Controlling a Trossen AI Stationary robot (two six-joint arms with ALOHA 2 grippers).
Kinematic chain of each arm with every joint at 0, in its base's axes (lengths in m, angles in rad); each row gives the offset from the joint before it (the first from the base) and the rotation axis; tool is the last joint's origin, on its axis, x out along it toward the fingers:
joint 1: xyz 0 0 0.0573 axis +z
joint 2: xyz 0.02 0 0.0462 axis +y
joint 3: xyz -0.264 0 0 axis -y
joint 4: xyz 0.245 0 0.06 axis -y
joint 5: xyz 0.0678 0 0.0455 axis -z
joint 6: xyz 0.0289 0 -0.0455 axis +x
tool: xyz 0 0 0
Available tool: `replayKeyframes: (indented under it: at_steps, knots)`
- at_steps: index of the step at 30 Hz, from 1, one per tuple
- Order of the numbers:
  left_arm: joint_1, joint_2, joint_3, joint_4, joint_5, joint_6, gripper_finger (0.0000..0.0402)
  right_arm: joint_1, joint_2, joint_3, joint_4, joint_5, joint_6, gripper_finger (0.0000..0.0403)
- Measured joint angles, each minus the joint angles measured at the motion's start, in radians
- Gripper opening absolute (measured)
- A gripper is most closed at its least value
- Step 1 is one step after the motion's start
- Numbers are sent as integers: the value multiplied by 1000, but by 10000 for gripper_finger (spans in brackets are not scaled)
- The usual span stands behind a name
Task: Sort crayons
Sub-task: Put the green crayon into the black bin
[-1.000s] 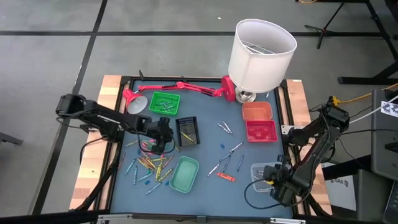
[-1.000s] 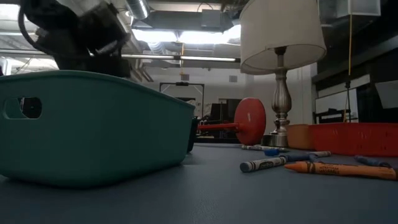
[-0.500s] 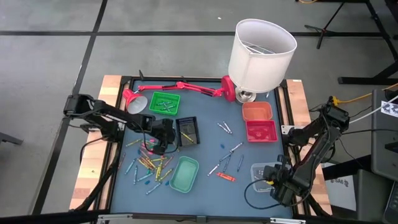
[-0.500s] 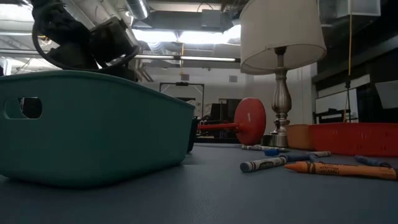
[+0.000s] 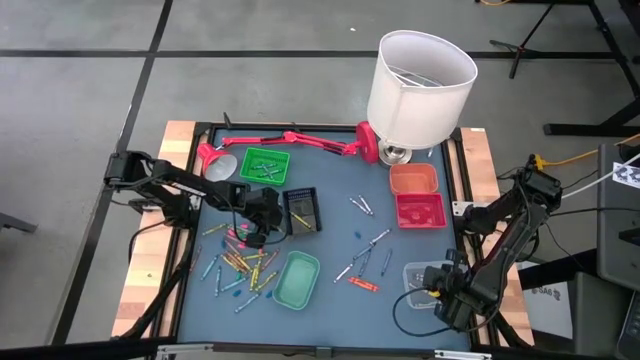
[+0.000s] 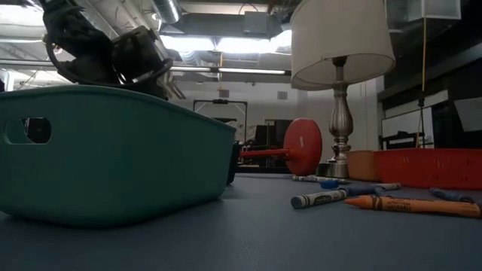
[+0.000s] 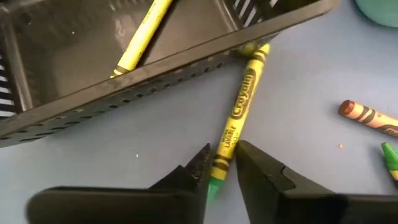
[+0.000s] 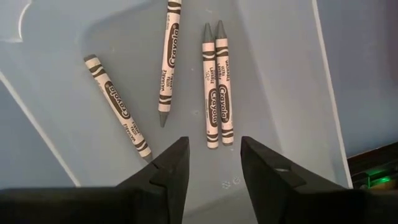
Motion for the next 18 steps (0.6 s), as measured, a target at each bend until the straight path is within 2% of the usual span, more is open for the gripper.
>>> replayKeyframes:
  at_steps: [8, 14, 18]
  knots:
    - [0, -7, -1, -4, -3, 0, 10, -1, 0, 23, -2, -49, -1, 143]
    - [-3, -37, -2, -21, -8, 0, 5, -1, 0, 75, -10, -50, -1, 143]
    - [-3, -42, -2, -32, 25, -1, 5, -1, 0, 113, -11, -26, -1, 143]
